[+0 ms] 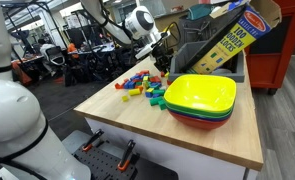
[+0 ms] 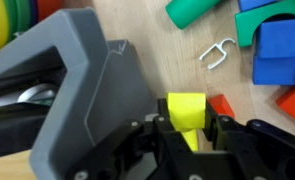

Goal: Pick up a yellow block and move it forward

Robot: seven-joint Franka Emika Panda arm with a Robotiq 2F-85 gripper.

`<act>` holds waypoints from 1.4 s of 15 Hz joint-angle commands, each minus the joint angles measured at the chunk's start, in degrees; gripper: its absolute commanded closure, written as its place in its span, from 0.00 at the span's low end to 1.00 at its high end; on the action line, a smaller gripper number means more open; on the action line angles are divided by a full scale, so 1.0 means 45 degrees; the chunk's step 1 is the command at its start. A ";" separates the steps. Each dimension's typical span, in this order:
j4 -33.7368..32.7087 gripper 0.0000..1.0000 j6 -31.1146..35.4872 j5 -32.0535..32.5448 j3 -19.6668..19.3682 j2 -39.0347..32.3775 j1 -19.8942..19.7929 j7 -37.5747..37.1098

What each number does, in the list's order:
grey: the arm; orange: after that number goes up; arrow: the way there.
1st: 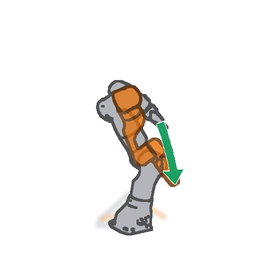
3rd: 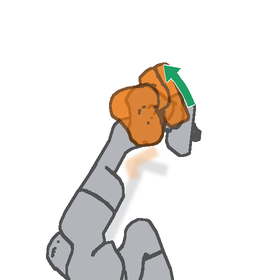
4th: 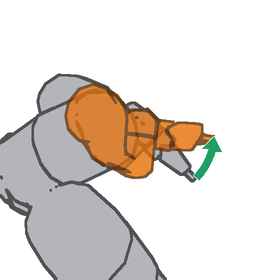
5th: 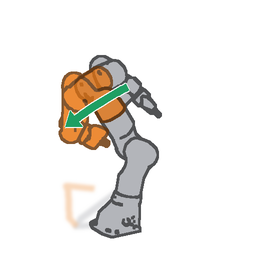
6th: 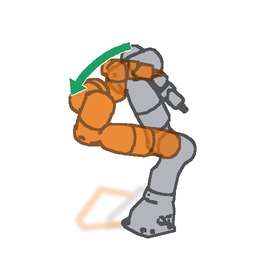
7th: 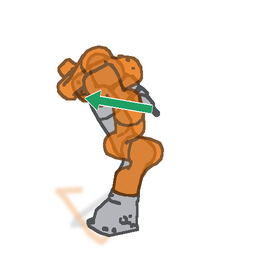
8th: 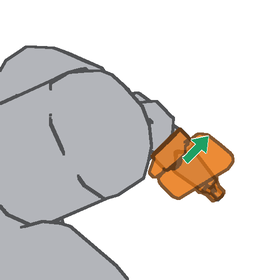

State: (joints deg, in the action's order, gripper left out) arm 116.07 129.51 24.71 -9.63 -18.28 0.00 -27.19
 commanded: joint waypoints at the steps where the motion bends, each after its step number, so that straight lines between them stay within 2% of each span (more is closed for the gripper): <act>1: -0.0254 0.40 -0.0638 0.0917 -0.0289 -0.0134 0.0372 -0.0521; 2: -0.0244 0.36 -0.0688 0.1205 -0.0317 -0.0119 0.0467 -0.0672; 5: -0.0055 0.12 -0.0674 0.1880 -0.0269 0.0125 0.0741 -0.1093; 7: 0.0073 0.00 -0.0580 0.2160 -0.0216 0.0363 0.0826 -0.1324; 13: 0.0576 0.00 -0.0408 0.2223 0.0035 0.1817 0.0608 -0.1350; 21: 0.1553 0.00 -0.0237 -0.0465 0.0492 0.3949 -0.0025 0.0147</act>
State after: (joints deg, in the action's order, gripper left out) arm 119.48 128.21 27.02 -8.94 -5.33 1.68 -30.02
